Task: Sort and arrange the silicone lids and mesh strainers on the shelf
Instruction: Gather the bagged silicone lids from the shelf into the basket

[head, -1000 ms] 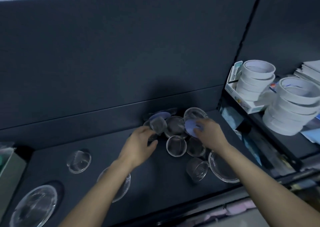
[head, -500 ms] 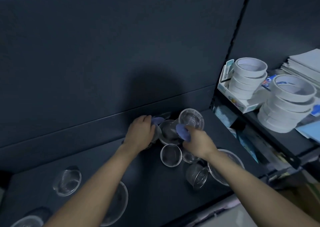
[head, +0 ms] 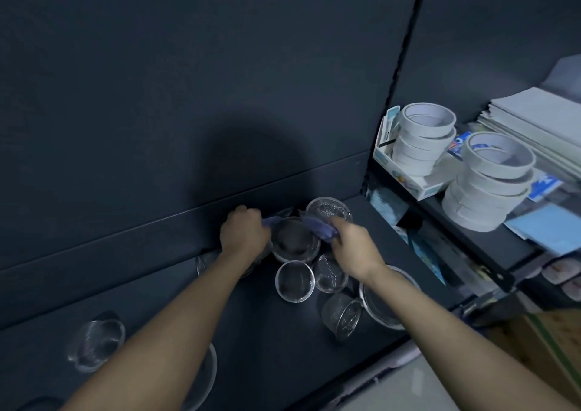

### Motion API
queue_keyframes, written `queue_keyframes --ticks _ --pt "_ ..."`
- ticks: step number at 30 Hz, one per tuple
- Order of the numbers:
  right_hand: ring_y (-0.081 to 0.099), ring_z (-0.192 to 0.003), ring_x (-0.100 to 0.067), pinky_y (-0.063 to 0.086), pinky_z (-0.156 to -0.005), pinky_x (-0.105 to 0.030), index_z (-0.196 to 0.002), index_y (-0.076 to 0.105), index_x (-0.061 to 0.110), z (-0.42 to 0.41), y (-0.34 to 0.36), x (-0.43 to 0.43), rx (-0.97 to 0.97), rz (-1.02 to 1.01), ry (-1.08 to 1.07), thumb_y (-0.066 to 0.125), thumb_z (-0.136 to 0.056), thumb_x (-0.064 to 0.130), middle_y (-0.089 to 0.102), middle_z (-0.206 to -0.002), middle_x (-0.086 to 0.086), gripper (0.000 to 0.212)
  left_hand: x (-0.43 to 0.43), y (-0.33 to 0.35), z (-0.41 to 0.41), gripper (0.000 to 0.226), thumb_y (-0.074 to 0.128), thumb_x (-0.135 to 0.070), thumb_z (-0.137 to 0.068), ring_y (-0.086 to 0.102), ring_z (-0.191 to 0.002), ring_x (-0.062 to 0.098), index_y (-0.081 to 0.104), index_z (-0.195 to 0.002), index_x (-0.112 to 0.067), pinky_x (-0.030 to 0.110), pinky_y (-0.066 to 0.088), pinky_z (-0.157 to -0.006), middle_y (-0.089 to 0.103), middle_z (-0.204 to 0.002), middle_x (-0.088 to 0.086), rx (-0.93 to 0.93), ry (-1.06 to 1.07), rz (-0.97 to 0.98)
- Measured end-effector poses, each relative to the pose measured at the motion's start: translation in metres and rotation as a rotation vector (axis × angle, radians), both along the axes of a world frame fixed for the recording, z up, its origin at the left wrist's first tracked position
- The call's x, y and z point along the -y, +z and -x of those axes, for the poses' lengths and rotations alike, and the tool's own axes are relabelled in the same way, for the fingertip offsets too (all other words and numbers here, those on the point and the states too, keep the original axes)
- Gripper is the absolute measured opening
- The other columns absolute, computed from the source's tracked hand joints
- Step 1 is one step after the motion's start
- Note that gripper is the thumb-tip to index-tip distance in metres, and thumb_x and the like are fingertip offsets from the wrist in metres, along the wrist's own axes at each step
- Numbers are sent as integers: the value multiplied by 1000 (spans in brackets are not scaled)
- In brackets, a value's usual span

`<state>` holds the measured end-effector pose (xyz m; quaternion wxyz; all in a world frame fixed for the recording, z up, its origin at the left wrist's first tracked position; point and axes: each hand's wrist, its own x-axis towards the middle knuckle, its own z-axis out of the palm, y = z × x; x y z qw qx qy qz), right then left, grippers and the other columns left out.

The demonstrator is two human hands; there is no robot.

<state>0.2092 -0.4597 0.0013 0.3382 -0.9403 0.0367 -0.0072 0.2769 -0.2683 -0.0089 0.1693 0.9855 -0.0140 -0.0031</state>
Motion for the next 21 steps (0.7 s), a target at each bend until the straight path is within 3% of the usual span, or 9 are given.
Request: queue_keyframes --ticks 5,8,9,13,15,18,20,21 --pt "51 -74 -26 40 -61 -30 -73 41 22 0 5 -5 7 -79 -36 39 -85 -3 55 -76 -6 28 -10 0 11 15 46 -3 -90 57 -79 37 56 -80 2 42 46 -64 60 -85 19 242 -17 140" --pt "42 -60 -14 30 -46 -15 -65 34 25 0 11 -9 -2 -182 -78 37 -85 -4 44 -65 5 36 -17 10 25 17 40 -8 -96 57 -74 37 49 -84 -2 39 41 -60 62 -81 19 294 8 195" --pt "39 -57 -10 30 -44 -16 -64 35 22 0 12 -9 -7 -222 -85 38 -85 -4 42 -63 5 33 -20 14 31 18 38 -12 -99 58 -76 38 48 -88 -3 37 39 -61 63 -85 18 292 23 192" --pt "37 -60 -15 27 -53 -25 -69 44 11 2 19 -13 -20 -404 -82 45 -81 4 43 -64 1 14 -28 27 53 20 39 -19 -100 59 -87 41 50 -100 -3 36 35 -65 65 -95 19 314 82 198" --pt "39 -59 -15 31 -53 -26 -70 48 11 3 27 -18 -66 -536 -74 51 -76 14 46 -64 2 7 -32 34 63 18 40 -19 -100 60 -82 40 50 -96 -5 38 40 -64 65 -88 19 319 137 283" --pt "43 -52 -11 35 -45 -20 -70 50 13 1 34 -29 -143 -650 -15 56 -83 5 48 -61 1 16 -40 46 77 18 38 -20 -99 56 -71 36 42 -86 -9 41 45 -62 61 -77 13 315 211 396" --pt "50 -58 -15 40 -47 -21 -83 58 5 1 37 -39 -171 -662 31 61 -86 8 56 -68 -6 6 -49 49 86 19 39 -20 -99 52 -66 33 39 -83 -10 40 43 -59 58 -73 10 347 228 400" --pt "53 -62 -18 42 -50 -24 -91 60 2 2 38 -45 -172 -672 47 64 -86 13 58 -73 -9 12 -54 50 91 18 39 -20 -99 52 -65 33 39 -83 -10 40 43 -58 58 -72 10 360 238 400"
